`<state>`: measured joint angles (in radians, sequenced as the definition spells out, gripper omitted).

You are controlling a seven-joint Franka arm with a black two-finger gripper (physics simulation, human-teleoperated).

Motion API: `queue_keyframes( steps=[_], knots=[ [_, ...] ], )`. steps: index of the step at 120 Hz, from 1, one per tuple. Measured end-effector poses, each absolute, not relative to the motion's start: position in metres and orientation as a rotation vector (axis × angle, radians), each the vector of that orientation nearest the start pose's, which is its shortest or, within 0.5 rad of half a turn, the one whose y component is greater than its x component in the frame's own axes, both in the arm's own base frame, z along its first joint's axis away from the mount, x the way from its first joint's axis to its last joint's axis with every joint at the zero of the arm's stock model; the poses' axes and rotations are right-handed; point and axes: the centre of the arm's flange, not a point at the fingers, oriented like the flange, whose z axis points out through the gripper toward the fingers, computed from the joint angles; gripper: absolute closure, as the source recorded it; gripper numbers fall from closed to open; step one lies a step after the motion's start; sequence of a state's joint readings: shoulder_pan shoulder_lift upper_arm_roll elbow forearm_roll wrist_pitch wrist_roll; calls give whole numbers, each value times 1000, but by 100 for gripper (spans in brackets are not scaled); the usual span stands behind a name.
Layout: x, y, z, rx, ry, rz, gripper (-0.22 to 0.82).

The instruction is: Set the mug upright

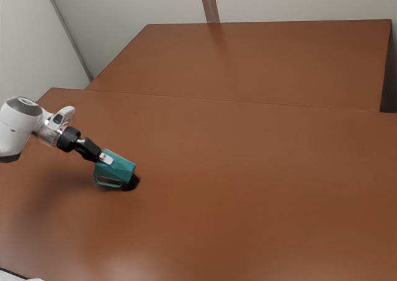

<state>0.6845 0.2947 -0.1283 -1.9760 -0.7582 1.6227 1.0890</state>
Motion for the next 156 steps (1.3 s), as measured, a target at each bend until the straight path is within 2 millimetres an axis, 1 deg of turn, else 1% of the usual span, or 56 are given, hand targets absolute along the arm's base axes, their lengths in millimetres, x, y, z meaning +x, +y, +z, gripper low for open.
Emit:
queue_keyframes(
  steps=[9,20,32,43,61,84,103,112,119,126,136,156],
  knots=[
    [504,216,337,2212,-317,177,77],
    [517,187,365,2328,-455,178,78],
    [526,152,382,2491,-622,124,78],
    [529,131,391,2617,-704,104,78],
    [529,101,398,2781,-774,73,79],
    [532,51,394,2912,-833,45,79],
    [526,8,386,2970,-833,39,79],
    [522,-8,383,2994,-828,39,79],
    [520,-11,381,3012,-798,38,79],
    [519,-6,378,3031,-742,38,79],
    [518,13,372,3055,-632,35,79],
    [516,54,367,3102,-430,46,79]
  ],
)
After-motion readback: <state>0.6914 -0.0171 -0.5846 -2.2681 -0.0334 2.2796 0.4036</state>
